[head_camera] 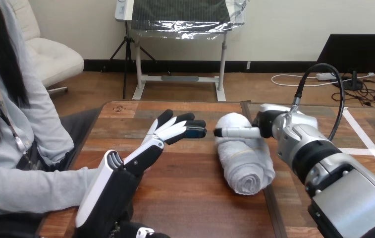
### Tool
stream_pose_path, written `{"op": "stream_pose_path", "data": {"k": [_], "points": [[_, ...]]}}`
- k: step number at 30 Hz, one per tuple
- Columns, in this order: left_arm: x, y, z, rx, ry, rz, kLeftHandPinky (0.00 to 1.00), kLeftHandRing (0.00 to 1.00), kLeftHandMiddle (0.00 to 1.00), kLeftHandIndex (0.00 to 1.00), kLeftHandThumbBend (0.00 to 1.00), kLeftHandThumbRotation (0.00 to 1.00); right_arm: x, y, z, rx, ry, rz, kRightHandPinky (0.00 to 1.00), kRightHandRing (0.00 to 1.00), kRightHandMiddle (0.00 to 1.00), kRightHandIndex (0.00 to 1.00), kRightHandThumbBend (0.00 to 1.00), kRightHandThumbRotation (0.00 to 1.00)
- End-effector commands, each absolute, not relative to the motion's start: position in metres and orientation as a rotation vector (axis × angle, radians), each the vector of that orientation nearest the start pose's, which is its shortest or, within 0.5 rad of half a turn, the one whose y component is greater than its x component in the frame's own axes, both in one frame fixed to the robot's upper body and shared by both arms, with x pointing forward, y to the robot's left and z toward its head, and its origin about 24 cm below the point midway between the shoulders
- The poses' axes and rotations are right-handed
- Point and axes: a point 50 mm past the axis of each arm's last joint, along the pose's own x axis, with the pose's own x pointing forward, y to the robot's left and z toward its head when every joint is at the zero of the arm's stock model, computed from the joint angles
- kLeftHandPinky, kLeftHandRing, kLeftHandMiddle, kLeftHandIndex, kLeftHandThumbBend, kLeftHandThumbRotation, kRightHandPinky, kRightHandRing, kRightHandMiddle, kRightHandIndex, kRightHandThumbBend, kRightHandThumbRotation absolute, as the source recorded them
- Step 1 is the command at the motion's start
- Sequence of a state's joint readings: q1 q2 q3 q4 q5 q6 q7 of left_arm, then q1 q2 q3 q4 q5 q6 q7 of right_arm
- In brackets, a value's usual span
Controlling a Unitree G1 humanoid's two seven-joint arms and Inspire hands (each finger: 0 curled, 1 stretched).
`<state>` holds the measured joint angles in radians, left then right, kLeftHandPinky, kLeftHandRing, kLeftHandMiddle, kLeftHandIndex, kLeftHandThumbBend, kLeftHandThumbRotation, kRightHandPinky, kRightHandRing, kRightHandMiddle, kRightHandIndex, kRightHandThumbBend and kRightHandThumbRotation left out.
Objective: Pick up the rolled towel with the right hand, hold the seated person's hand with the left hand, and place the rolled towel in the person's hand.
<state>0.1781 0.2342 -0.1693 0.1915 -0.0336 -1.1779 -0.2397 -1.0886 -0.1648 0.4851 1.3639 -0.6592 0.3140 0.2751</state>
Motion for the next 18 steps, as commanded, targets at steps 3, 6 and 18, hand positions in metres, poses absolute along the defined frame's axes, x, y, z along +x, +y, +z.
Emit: {"op": "stream_pose_path", "data": {"k": [3, 6, 18], "points": [[0.1781, 0.1518, 0.0711, 0.201, -0.861, -0.397, 1.00, 0.89, 0.83, 0.78, 1.00, 0.64, 0.4122, -0.1293, 0.1148, -1.229, 0.513, 0.236, 0.96, 0.99, 0.98, 0.95, 0.99, 1.00], [0.1782, 0.1519, 0.0707, 0.199, -0.849, -0.401, 1.00, 0.91, 0.84, 0.78, 1.00, 0.65, 0.4120, -0.1279, 0.1140, -1.176, 0.513, 0.238, 0.98, 1.00, 0.99, 0.96, 0.98, 1.00], [0.1783, 0.1493, 0.0702, 0.181, -0.844, -0.424, 1.00, 0.96, 0.86, 0.80, 1.00, 0.65, 0.4095, -0.1238, 0.1083, -1.089, 0.541, 0.236, 1.00, 1.00, 1.00, 1.00, 0.97, 1.00]]}}
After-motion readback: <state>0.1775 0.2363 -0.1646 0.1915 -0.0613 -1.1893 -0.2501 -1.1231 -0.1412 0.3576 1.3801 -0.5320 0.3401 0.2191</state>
